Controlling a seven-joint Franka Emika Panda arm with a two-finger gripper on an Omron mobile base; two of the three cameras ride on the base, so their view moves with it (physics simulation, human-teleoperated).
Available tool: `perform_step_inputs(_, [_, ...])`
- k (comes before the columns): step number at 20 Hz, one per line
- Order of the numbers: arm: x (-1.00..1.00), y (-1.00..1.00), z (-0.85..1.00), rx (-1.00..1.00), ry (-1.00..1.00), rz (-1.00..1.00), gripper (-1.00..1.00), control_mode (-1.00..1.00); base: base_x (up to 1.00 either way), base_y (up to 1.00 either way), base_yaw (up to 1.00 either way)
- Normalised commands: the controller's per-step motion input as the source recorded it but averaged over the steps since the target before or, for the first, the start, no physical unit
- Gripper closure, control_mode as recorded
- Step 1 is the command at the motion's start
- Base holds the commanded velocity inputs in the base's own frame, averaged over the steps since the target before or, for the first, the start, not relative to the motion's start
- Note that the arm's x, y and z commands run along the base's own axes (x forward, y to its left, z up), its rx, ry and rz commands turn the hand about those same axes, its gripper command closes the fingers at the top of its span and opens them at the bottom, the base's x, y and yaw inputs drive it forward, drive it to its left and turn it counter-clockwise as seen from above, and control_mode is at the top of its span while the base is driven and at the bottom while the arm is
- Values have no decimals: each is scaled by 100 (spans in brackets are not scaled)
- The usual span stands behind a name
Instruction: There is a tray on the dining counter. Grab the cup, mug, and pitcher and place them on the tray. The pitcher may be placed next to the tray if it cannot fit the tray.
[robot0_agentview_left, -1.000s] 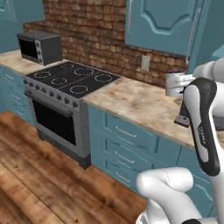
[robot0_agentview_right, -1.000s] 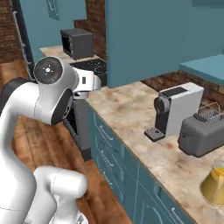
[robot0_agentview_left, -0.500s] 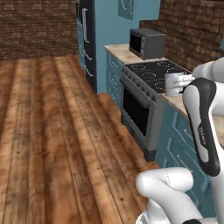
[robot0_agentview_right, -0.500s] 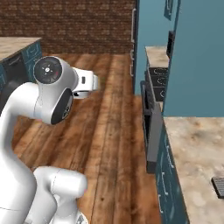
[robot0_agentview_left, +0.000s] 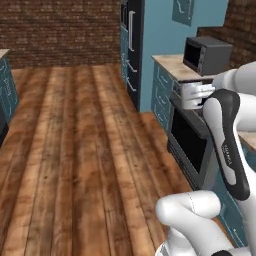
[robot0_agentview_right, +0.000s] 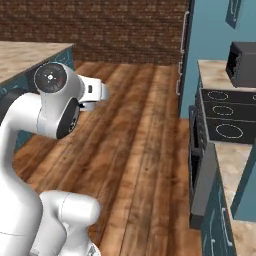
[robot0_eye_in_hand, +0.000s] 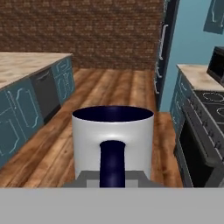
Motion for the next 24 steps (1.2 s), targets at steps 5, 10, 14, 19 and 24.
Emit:
perform_step_inputs(5, [0,0,0,0,0,0,100,100,100,67,-12])
perform_step_inputs(10, [0,0,0,0,0,0,100,100,100,60,-10])
perform_step_inputs(14, [0,0,0,0,0,0,100,100,100,40,-3])
perform_step_inputs(19, [0,0,0,0,0,0,100,100,100,2,8])
perform_step_inputs(24, [0,0,0,0,0,0,100,100,100,11,9])
